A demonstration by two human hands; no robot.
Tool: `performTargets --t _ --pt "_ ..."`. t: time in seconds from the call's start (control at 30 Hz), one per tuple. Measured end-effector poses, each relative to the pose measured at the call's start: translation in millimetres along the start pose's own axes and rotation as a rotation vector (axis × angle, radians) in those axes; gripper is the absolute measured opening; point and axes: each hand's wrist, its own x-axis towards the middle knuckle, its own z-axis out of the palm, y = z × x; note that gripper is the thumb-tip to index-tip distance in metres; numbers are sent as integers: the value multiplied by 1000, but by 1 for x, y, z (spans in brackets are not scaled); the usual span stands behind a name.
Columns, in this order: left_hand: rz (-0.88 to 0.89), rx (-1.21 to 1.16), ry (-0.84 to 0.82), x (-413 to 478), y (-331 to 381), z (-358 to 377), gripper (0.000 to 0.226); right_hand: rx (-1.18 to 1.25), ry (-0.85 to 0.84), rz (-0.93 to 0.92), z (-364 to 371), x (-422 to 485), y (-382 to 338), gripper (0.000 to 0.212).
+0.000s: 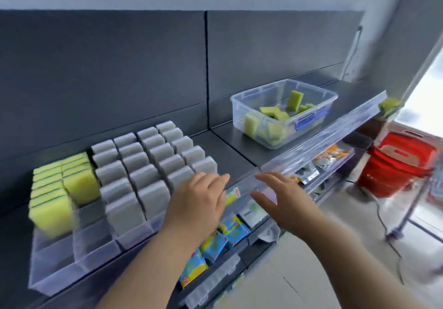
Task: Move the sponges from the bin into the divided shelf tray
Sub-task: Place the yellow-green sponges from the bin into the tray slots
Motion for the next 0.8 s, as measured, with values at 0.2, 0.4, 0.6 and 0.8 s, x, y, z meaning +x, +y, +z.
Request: performTargets --t 0.2,0.4,0.6,0.8 --pt "32 -25 -230 -3 73 91 38 -18 -69 296 0 -90 115 52" --pt "33 -11 -289 54 104 129 42 6 -20 416 -23 -95 179 51" --pt "-24 -30 -116 164 90 163 41 7 71 390 -59 -13 239 49" --pt "-40 -13 -46 282 63 202 44 -1 174 348 -121 99 291 58"
